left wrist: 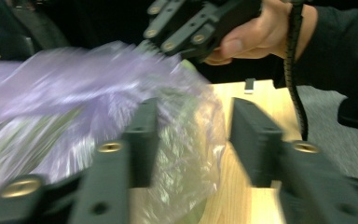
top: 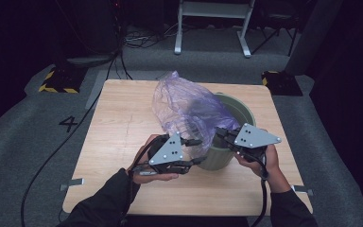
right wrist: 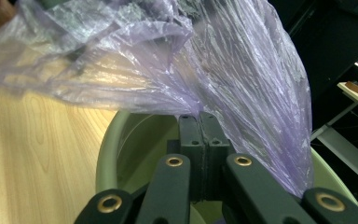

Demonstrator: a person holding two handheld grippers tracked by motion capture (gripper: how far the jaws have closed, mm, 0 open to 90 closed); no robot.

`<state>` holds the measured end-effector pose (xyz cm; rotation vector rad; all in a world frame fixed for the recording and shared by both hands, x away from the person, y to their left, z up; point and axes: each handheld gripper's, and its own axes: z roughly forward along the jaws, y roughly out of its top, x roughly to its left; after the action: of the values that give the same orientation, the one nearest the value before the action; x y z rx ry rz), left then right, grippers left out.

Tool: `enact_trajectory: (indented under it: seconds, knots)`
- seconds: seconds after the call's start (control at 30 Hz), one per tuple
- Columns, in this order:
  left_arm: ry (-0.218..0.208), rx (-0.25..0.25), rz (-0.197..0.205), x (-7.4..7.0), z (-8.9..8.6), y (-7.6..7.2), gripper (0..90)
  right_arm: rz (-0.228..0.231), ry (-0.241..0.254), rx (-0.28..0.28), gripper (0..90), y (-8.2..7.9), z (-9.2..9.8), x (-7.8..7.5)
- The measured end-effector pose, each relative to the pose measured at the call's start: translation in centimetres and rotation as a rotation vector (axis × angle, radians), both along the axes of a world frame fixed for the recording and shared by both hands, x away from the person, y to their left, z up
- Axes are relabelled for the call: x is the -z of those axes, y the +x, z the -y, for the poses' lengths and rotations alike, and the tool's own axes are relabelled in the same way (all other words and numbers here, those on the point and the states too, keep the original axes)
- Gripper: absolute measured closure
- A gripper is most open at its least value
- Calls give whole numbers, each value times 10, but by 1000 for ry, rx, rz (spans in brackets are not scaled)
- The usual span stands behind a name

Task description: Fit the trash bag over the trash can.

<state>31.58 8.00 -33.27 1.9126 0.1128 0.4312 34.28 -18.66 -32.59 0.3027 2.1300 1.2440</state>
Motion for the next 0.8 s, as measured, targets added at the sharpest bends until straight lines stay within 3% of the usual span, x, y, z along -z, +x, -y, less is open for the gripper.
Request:
enact_trajectory:
  seconds: [0.07, 0.27, 0.5, 0.63, 0.73, 0.8]
  knots:
    - [-13, -14, 8, 2, -9, -1, 370, -2, 1, -3, 900, -2, 3, 0]
    - [-61, -79, 7, 2, -34, 1, 231, -7, 3, 7, 900, -5, 10, 2]
    - [-30, -128, 33, 1, -48, 15, 190, -29, 34, -12, 900, -7, 21, 2]
    - [-25, -152, 21, 3, -53, 25, 189, -39, 55, -23, 900, -8, 28, 1]
    - [-17, -142, -1, 7, -52, 32, 188, -52, 83, -26, 900, -8, 35, 2]
    - [-1, -149, 8, 9, -49, 35, 200, -64, 93, -30, 895, -9, 38, 3]
